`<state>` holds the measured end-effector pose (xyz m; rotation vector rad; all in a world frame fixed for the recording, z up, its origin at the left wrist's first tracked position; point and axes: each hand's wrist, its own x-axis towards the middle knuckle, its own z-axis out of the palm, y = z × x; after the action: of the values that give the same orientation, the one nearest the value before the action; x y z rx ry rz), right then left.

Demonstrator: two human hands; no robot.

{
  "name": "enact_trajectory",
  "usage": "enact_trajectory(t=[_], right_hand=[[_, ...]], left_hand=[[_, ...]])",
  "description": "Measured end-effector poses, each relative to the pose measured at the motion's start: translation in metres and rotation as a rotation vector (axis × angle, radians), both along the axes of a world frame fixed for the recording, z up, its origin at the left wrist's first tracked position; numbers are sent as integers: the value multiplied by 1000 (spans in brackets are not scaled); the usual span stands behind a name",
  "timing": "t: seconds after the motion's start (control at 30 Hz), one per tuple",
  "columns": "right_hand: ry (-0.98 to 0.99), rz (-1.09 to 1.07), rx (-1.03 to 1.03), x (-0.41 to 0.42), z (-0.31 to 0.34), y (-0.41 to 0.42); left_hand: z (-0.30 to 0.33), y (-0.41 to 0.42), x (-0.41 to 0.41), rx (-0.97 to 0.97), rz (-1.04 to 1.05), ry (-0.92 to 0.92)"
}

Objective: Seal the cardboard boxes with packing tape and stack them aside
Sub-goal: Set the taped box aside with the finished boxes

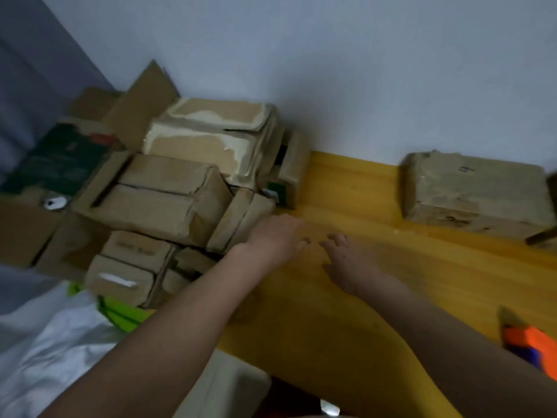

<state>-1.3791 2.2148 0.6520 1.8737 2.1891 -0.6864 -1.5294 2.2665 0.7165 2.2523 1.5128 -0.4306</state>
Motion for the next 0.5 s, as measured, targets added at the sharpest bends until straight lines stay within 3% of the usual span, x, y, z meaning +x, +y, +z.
enact_trajectory(t=[0.1,0.23,0.4,0.5], right_hand=[[141,13,-97,-54,-2,4],[400,-120,-378,-107,3,2],[656,-352,-431,-150,0,-8],[613,-375,-383,-165,-11,-13]], left_hand=[[17,2,-55,14,88,-48],[4,-12,-131,-30,251,-106],[-35,-33,-193,60,417,-233],[-51,-43,-209,121,467,-154]])
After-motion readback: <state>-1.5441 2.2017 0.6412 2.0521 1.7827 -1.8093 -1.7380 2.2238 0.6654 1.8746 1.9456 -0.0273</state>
